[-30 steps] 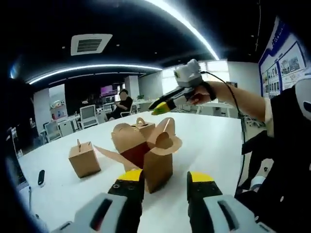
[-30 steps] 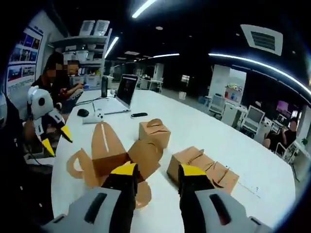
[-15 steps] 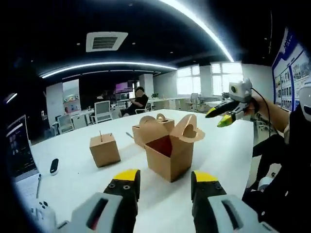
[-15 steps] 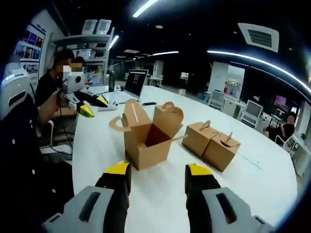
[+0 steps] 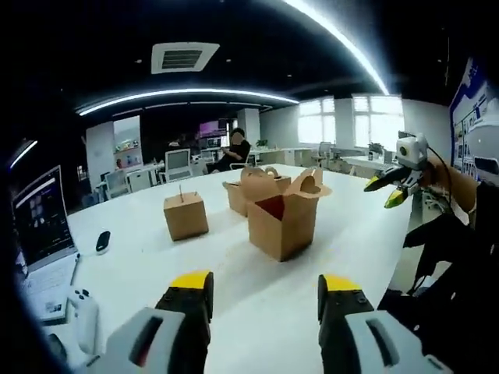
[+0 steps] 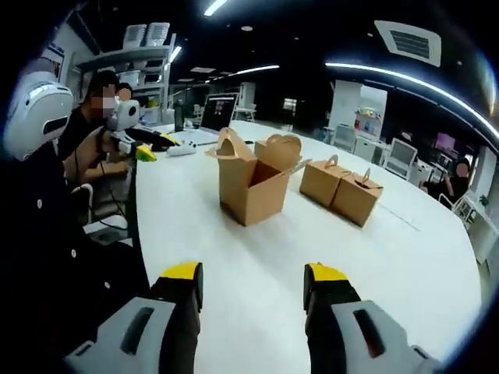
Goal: Pick up one paper box from the group, open the paper box, and remove the item inside
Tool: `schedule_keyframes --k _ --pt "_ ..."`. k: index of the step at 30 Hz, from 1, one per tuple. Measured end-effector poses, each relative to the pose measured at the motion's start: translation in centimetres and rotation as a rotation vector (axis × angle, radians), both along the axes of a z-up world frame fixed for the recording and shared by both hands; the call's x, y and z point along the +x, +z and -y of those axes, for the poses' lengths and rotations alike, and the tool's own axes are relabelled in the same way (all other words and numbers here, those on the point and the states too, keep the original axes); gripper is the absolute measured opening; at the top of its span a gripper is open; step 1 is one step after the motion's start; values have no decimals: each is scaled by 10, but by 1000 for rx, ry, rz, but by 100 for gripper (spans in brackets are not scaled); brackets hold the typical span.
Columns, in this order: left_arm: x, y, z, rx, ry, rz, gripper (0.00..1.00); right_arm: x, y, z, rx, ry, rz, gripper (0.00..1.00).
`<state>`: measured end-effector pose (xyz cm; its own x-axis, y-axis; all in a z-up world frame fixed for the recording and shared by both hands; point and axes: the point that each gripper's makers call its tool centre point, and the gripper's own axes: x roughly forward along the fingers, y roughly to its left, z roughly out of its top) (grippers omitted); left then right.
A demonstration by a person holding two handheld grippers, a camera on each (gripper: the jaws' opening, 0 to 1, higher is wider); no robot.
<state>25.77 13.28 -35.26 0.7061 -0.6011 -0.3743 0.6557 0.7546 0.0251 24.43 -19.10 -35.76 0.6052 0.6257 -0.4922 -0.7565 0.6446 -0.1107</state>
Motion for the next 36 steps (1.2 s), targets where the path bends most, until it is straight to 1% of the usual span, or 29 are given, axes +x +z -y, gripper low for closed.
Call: schedule_keyframes --k 3,6,7,9,10,12,13,17,21,22,24,28,30,33,36 --pt "0 -2 -6 3 18 -14 55 -3 -2 -2 13 -9 -20 53" --pt "2 -1 -8 -8 29 -27 55 -6 -4 -6 -10 7 -35 53" --pt "2 0 -8 -8 27 -36 56 -8 -6 -8 -23 18 -49 53" --pt "3 1 -11 -9 31 -58 60 -11 -6 -10 -34 36 -74 53" --pt "3 1 -12 -4 33 -63 62 -11 -5 -11 -37 37 -72 53" --pt "5 4 -16 33 24 -61 62 -9 -3 -12 -64 48 -73 53" --pt "5 7 -17 35 20 -64 62 -8 -1 -12 -73 52 -75 53" --pt "6 19 -14 36 -10 -99 62 -5 9 -11 -106 68 -89 54" --pt "11 30 -15 91 -24 -95 63 -2 19 -10 -152 89 -113 57" --pt "12 34 -15 112 -31 -93 63 0 24 -10 -161 92 -111 57" --pt "14 41 -13 134 -40 -100 63 3 30 -10 -189 103 -101 59" --pt "16 53 -4 156 -82 -106 62 8 47 -12 -208 117 -95 58" --pt "17 60 1 165 -97 -110 62 10 53 -13 -216 123 -106 58" --pt "19 69 7 177 -117 -106 62 13 61 -13 -250 136 -100 58" --pt "18 77 14 201 -158 -105 63 17 68 -15 -258 144 -106 58"
